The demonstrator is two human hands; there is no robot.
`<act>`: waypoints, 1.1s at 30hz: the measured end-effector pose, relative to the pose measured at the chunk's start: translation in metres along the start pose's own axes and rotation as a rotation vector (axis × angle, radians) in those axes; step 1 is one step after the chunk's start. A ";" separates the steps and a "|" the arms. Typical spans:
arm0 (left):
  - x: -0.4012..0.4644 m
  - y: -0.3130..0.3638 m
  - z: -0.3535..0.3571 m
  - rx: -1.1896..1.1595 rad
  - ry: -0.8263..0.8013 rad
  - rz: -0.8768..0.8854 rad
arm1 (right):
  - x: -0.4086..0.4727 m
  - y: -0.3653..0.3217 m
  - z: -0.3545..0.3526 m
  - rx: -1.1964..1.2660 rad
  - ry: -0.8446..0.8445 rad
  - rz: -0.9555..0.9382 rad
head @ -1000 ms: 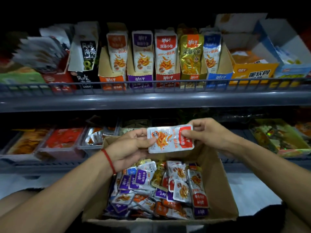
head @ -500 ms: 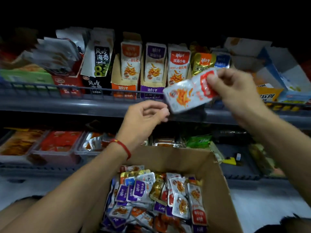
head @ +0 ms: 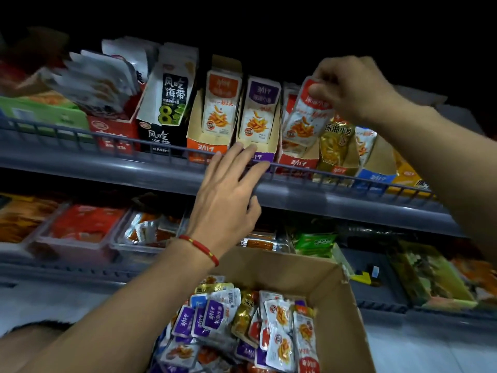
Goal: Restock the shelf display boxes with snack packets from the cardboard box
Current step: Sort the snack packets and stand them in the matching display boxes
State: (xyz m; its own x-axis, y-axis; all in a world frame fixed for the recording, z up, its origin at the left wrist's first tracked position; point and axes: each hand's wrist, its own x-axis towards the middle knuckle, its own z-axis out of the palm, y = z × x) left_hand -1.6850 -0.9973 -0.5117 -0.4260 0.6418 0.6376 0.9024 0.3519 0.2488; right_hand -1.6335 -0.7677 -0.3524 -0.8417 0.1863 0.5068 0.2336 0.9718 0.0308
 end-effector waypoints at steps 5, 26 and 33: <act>0.000 -0.001 -0.002 -0.023 0.009 -0.018 | 0.008 -0.006 0.016 -0.004 -0.124 -0.016; -0.001 -0.002 -0.003 -0.047 0.013 -0.047 | 0.008 0.000 0.039 -0.302 0.079 -0.068; -0.007 0.000 -0.002 -0.033 0.018 -0.008 | -0.013 0.004 0.037 -0.330 0.125 -0.120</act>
State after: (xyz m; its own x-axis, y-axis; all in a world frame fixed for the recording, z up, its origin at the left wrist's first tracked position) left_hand -1.6821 -1.0028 -0.5145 -0.4321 0.6270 0.6483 0.9008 0.3338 0.2776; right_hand -1.6398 -0.7609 -0.3902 -0.8112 0.0352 0.5837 0.2986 0.8831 0.3618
